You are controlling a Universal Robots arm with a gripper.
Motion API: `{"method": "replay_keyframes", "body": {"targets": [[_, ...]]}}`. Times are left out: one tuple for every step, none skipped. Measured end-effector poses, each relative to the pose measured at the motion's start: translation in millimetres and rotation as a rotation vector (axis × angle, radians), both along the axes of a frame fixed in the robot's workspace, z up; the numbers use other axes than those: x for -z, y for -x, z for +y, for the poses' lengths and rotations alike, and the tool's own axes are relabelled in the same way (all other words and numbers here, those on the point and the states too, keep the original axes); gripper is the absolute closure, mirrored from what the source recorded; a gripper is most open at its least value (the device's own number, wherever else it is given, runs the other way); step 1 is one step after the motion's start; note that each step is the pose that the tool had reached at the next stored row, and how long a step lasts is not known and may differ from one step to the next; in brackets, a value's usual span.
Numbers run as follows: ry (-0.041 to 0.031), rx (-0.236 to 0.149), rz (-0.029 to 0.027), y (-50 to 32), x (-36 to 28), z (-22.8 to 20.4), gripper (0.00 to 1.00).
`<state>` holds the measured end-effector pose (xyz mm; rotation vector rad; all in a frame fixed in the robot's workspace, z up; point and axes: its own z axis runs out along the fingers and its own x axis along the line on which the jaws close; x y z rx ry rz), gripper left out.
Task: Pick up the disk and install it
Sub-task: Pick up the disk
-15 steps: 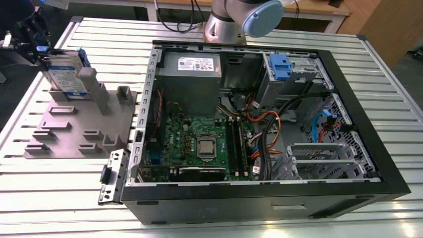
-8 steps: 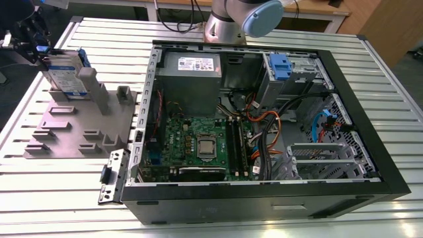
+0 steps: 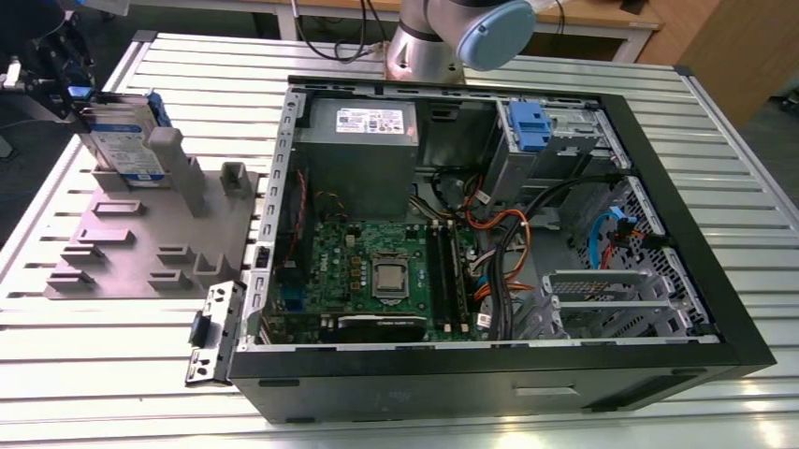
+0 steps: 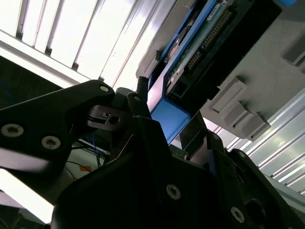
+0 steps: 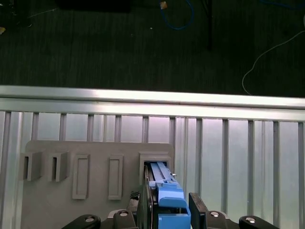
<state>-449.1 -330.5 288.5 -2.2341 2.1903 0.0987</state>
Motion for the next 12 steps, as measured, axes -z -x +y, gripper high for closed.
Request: {"method": "replay_keyframes", "body": {"targets": [[0.0, 0.0, -0.0001, 0.0, 0.0, 0.0, 0.48], [0.0, 0.0, -0.0001, 0.0, 0.1, 0.0, 0.48], [0.0, -0.001, -0.0001, 0.0, 0.1, 0.0, 0.48], [0.0, -0.006, -0.0001, 0.0, 0.1, 0.0, 0.48], [0.0, -0.008, -0.0001, 0.0, 0.1, 0.0, 0.48], [0.0, -0.008, -0.0001, 0.0, 0.1, 0.0, 0.48], [0.0, -0.008, -0.0001, 0.0, 0.1, 0.0, 0.48], [0.0, -0.008, -0.0001, 0.0, 0.1, 0.0, 0.48], [0.0, -0.008, 0.0, 0.0, 0.1, 0.0, 0.48], [0.0, -0.008, -0.0001, 0.0, 0.1, 0.0, 0.48], [0.0, -0.008, -0.0001, 0.0, 0.1, 0.0, 0.48], [0.0, -0.008, -0.0001, 0.0, 0.1, 0.0, 0.48]]}}
